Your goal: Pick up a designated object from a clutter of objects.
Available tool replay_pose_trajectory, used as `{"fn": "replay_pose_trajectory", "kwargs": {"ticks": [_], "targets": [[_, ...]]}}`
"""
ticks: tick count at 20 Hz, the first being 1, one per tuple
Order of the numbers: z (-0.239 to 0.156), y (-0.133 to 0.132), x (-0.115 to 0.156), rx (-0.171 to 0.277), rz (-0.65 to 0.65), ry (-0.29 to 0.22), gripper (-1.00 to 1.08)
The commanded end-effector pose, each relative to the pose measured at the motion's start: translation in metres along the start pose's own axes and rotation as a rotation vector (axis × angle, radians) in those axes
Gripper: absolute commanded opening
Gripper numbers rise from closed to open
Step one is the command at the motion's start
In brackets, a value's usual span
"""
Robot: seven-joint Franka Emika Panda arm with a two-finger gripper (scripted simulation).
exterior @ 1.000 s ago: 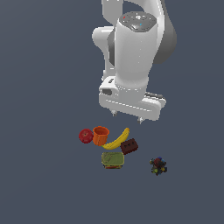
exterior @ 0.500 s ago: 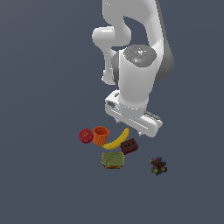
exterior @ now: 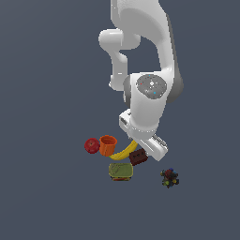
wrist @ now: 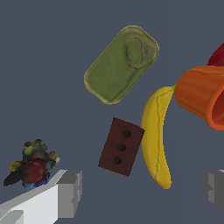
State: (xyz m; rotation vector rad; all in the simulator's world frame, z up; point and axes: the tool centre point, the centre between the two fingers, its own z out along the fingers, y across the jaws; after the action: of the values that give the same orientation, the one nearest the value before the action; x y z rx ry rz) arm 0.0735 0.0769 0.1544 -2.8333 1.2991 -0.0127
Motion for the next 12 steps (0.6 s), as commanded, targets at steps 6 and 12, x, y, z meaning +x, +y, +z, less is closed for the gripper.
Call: {"fn": "replay_pose_trajectory", "kwargs": {"ticks": [6,12], "targets": [[0.04,-0.004,-0.004,-0.013,0.174,0.002,1.0],[0.063,-0.006,-0.007,-0.02,0.269,0.005,1.0]]}}
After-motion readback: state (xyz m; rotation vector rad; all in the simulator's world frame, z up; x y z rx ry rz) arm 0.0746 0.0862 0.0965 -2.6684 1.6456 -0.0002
